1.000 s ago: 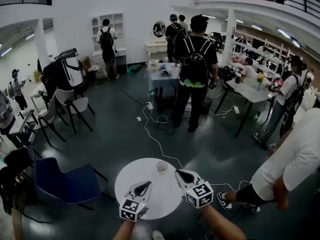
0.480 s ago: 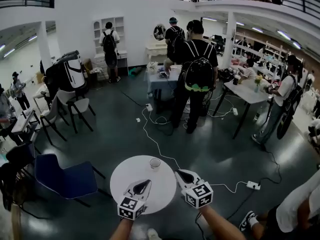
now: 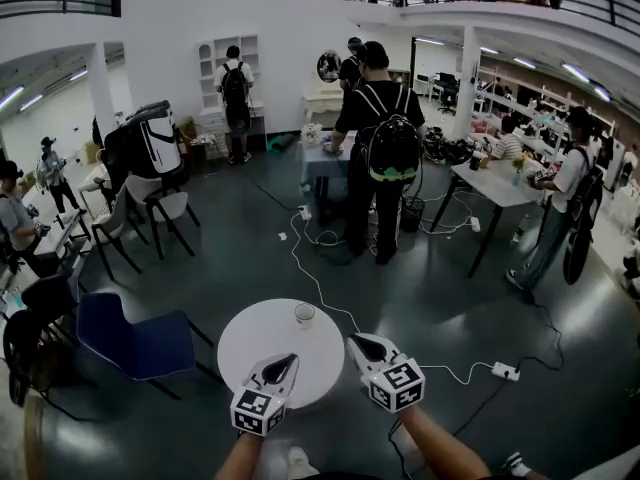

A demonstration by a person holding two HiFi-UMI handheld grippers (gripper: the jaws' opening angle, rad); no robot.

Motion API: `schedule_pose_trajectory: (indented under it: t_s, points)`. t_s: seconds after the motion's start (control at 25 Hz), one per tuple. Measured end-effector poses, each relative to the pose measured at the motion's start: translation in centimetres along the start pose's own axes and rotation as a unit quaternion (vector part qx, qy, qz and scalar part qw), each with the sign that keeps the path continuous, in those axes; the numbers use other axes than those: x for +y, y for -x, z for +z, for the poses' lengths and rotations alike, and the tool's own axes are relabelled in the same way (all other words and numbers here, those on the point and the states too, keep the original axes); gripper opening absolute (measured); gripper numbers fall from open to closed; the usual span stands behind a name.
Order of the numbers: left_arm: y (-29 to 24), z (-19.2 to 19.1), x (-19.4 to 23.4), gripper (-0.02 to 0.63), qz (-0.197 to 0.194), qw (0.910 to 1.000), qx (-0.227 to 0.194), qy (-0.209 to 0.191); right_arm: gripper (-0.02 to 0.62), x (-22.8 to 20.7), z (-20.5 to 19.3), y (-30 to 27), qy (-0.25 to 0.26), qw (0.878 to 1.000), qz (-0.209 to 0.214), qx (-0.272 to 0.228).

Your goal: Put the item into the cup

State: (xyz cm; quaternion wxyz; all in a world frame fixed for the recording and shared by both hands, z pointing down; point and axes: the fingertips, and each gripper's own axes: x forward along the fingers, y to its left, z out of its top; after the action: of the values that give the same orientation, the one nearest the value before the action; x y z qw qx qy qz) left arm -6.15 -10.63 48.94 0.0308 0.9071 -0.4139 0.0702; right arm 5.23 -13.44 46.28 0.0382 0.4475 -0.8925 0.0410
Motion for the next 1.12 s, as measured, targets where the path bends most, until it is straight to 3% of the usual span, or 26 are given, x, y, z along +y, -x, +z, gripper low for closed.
schedule_pose_trajectory:
  t_s: [0.68,1.12]
  points:
    - [3.8,-0.3,-12.8,0.017,0.013,0.9998,0.002,-0.012,0.017,0.6,-1.4,12.7,-0.011,1.0,0.013,-0.024]
    - [4.4,-1.1,-16.7,0.017,0.018,0.9998,0.009,-0.004,0.017,0.1,-2.6,16.8,-0.02,0.999,0.017,-0.025]
